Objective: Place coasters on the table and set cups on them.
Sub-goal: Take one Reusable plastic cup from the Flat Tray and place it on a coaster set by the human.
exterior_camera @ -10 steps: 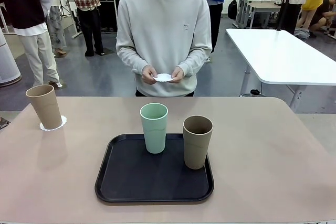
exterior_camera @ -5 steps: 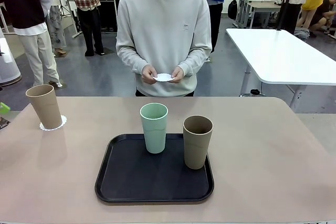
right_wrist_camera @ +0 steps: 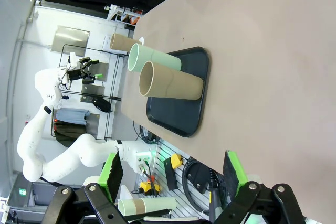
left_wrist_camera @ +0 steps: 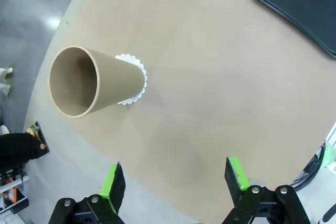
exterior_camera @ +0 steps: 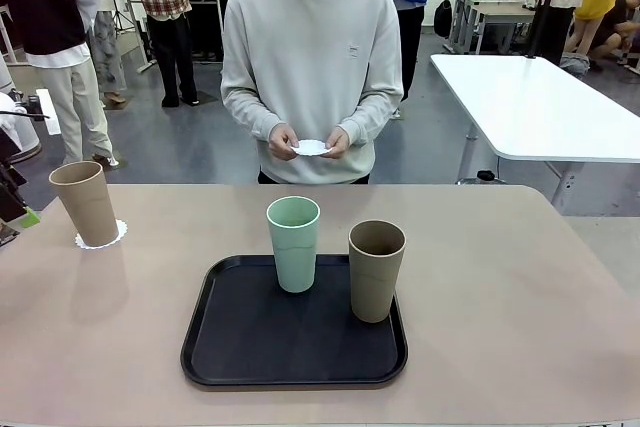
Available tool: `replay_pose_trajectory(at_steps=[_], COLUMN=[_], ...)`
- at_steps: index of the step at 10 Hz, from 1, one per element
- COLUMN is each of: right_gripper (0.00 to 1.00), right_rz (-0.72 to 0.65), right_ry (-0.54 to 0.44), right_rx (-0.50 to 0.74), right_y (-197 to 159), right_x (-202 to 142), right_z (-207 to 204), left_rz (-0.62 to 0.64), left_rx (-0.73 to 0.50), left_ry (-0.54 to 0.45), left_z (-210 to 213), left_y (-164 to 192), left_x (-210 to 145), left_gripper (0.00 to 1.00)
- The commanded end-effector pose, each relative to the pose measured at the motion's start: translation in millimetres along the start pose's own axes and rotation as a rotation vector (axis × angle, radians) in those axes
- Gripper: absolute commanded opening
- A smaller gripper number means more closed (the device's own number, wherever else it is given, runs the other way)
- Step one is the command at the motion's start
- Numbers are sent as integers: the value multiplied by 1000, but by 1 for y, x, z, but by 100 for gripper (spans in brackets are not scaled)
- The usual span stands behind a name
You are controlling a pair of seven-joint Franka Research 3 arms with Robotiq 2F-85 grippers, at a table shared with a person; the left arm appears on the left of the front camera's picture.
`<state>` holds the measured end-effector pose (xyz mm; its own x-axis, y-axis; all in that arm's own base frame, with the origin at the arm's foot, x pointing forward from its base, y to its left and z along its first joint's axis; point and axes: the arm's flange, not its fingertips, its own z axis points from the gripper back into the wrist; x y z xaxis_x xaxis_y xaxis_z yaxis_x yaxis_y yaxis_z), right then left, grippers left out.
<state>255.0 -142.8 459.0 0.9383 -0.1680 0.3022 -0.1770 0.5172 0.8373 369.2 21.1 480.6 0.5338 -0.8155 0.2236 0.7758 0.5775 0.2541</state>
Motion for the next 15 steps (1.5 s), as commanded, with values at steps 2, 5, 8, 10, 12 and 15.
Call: replay_pose_trajectory(at_steps=[2, 5, 8, 10, 12, 15], right_gripper=[100, 100, 100, 100, 100, 100], right_rz=[7, 7, 7, 7, 7, 7], right_ry=[-1, -1, -1, -1, -1, -1], right_rx=[18, 18, 18, 18, 18, 18], right_y=[0, 0, 0, 0, 0, 0], right_x=[1, 1, 1, 1, 1, 1], right_z=[-1, -1, -1, -1, -1, -1], left_rz=[24, 24, 4, 459, 681, 764], left_rx=[14, 14, -1, -353, -518, -634], left_ry=[12, 12, -3, -176, -234, -318], left_z=[2, 2, 0, 1, 9, 15], left_y=[0, 0, 2, -36, -40, -29], left_x=[0, 0, -3, -10, -35, -67], left_gripper=[100, 100, 100, 100, 100, 100])
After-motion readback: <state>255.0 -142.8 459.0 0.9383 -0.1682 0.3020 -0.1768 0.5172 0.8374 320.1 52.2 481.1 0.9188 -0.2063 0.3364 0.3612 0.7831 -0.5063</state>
